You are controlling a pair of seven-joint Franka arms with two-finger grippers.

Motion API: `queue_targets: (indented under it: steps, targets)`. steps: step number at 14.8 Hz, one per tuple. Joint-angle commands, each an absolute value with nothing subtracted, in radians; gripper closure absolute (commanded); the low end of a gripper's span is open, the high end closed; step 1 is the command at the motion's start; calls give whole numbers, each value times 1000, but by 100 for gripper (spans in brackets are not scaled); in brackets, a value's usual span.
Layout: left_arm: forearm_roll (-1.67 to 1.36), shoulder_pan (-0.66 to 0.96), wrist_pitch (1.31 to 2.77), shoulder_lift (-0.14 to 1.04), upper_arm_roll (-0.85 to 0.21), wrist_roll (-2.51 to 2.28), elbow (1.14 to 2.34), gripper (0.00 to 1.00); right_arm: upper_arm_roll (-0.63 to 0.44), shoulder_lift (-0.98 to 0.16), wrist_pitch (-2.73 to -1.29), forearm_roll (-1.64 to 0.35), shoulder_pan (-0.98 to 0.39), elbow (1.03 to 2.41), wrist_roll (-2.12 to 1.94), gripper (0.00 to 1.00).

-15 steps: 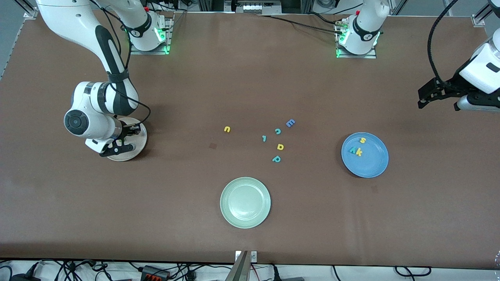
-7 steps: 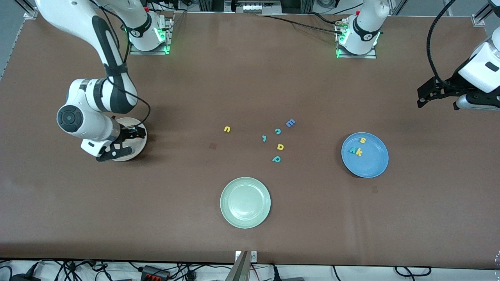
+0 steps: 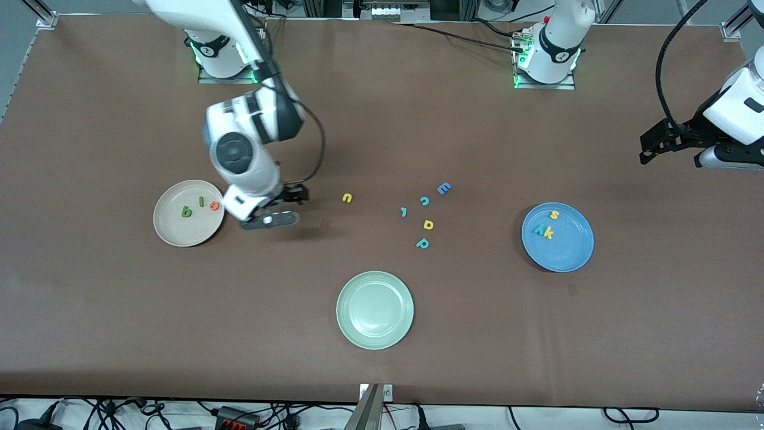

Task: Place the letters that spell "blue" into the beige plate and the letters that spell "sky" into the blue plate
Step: 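Release the orange e and reach the right gripper to the yellow u, then grasp the yellow u with the right gripper and lift it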

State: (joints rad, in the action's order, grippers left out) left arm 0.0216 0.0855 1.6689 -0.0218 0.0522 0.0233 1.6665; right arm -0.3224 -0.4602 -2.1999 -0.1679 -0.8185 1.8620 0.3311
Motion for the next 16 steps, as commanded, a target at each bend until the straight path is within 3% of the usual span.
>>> queue_targets:
  steps: [1,5,10,12,16]
  targets:
    - [21,86,1644,-37,51,43,1675,0,-336,-546,-2235,-242,-900,1806,478,0]
    - [12,86,1644,-37,49,44,1675,0,-336,-620,-2338,-276,-982,1795,639,0]
    - [11,86,1646,-35,49,43,1674,0,-336,-678,-2341,-294,-999,1749,692,0]
    - [11,86,1644,-35,49,43,1674,0,-336,-701,-2341,-339,-1003,1738,690,13]
    - [11,86,1644,-35,51,43,1674,0,-336,-713,-2336,-347,-1019,1736,689,23]
